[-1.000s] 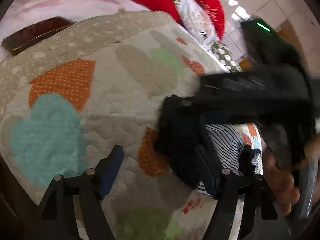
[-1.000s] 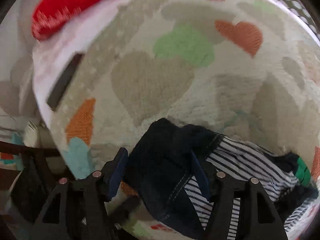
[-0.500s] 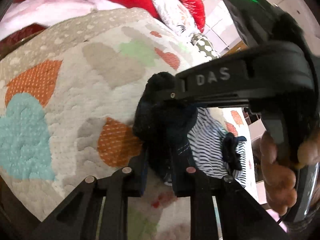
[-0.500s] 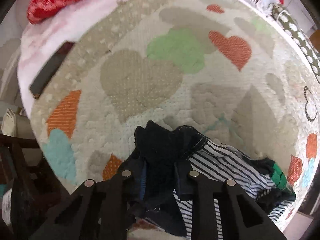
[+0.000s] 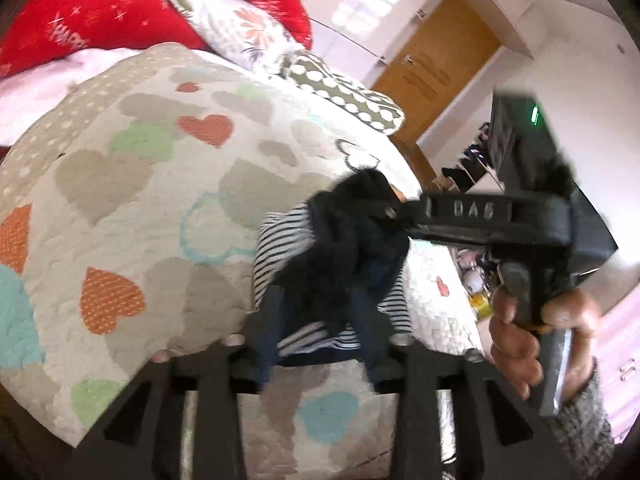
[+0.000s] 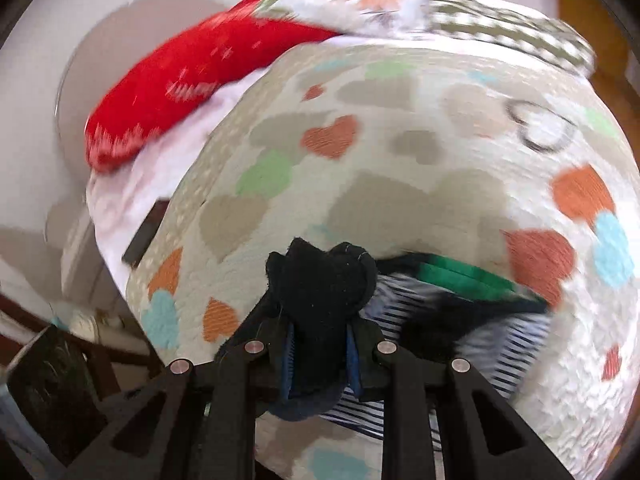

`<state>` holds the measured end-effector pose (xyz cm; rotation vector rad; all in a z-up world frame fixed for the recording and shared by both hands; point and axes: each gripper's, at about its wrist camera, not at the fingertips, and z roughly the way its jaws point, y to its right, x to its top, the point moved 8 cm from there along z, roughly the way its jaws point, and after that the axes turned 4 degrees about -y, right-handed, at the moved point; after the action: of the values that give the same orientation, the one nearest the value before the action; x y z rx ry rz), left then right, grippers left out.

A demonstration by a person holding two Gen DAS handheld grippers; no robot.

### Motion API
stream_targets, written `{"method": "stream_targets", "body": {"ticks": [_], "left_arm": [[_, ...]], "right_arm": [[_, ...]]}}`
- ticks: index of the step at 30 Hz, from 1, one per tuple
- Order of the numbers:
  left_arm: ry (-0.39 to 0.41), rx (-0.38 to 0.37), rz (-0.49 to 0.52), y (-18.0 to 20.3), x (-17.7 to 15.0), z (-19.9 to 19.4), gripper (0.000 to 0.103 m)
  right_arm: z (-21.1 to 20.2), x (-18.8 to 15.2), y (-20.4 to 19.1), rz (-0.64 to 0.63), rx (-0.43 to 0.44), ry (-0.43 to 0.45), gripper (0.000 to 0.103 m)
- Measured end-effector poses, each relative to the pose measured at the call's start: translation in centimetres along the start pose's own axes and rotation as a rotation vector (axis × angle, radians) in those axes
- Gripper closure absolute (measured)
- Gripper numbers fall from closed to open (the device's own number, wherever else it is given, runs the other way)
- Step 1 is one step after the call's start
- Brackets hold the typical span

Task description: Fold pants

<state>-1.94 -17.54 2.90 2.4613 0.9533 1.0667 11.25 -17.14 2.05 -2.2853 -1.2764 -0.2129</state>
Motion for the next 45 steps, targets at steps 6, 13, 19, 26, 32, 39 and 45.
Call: {"method": "stream_targets", "body": {"ticks": [6, 13, 19, 26, 32, 39, 45], "left_arm": [[-0.052, 0.106, 0.044, 0.0, 0.5, 2.5, 0.058], [-0.139, 0.132, 0.127, 2.7, 0.1, 6.8, 0.058], [-0.189, 0.171, 0.132, 3.2, -2.3, 9.5, 0.058], [-0.196, 0.163, 0.126, 2.6, -3.3, 10.4, 0.052], [-0.196, 0.142, 0.116, 2.6, -3.3, 9.5, 0.052], [-0.169, 0.111, 0.073, 2.4, -3.4, 6.5, 0.049], [-0.126, 0.134, 0.053, 1.8, -2.5, 4.8, 0.042]], "right_arm": [[-1.6, -2.4, 8.6, 0.161, 0.017, 0.032, 0.075], [-8.0, -3.3, 14.2, 0.271, -0.155, 0.238, 0.063], [-9.0, -3.2, 9.1, 0.261, 0.238, 0.277, 0.063], [-0.6, -4.3, 12.2, 0.411, 0.169, 0.153, 0.064], [-1.9, -3.8, 11.4, 0.389, 0.113, 0.215, 0.067], [-3.7, -1.3, 8.2, 0.276, 0.176, 0.255, 0.053], [0.2, -3.3, 12.7, 0.433, 0.167, 0.211, 0.052]]}}
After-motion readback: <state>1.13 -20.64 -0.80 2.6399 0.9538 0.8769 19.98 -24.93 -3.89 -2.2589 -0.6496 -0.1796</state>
